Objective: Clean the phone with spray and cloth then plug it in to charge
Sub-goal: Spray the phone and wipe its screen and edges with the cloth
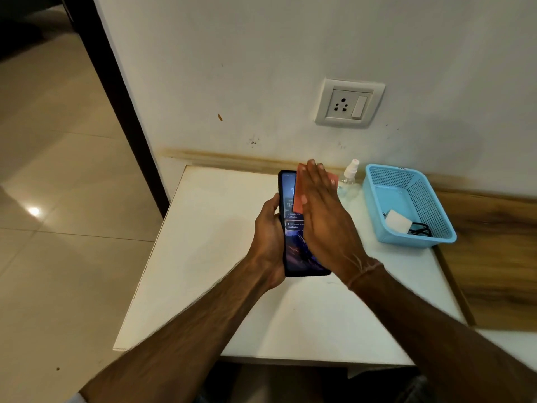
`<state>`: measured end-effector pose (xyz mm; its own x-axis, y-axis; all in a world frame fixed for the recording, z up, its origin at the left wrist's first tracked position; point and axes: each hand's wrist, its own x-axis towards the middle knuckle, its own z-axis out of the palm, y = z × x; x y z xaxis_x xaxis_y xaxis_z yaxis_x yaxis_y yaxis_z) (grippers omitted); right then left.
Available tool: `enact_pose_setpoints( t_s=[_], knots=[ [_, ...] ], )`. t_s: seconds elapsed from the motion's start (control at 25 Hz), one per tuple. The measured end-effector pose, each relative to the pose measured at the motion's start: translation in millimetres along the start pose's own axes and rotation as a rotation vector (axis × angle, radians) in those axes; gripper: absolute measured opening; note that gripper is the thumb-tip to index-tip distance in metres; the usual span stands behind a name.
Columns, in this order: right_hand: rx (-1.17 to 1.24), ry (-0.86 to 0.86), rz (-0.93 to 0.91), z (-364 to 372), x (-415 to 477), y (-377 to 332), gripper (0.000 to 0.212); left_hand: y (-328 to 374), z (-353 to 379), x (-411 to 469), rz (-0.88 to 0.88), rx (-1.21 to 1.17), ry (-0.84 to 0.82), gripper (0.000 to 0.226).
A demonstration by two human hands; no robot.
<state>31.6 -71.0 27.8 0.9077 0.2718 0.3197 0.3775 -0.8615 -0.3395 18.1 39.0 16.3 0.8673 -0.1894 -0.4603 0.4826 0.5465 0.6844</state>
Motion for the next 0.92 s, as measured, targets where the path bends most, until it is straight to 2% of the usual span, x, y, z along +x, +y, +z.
enact_pose_setpoints(
  t_s=[0.16, 0.36, 0.48, 0.76, 0.92],
  knots=[
    [-0.02, 0.005, -0.02, 2.8, 7.3, 3.2, 0.066, 1.4, -3.4, 1.9, 0.009, 0.016, 0.0, 0.054],
    [-0.067, -0.039, -0.111, 17.0, -71.7, -4.5, 0.056, 4.7, -9.0, 0.1, -0.067, -0.115, -0.122, 0.071],
    [-0.108, -0.038, -0.128, 17.6, -88.9, -7.2, 0.054, 1.0, -9.3, 1.2, -0.09, -0.174, -0.17, 0.075],
    [-0.091, 0.002, -0.013, -5.2, 3.7, -8.3, 0.066, 1.5, -1.7, -0.6, 0.0, -0.165, -0.128, 0.058],
    [-0.081, -0.023, -0.07, 6.6, -4.6, -28.5, 0.065, 7.9, -8.8, 0.4, -0.051, -0.238, -0.153, 0.066]
  ],
)
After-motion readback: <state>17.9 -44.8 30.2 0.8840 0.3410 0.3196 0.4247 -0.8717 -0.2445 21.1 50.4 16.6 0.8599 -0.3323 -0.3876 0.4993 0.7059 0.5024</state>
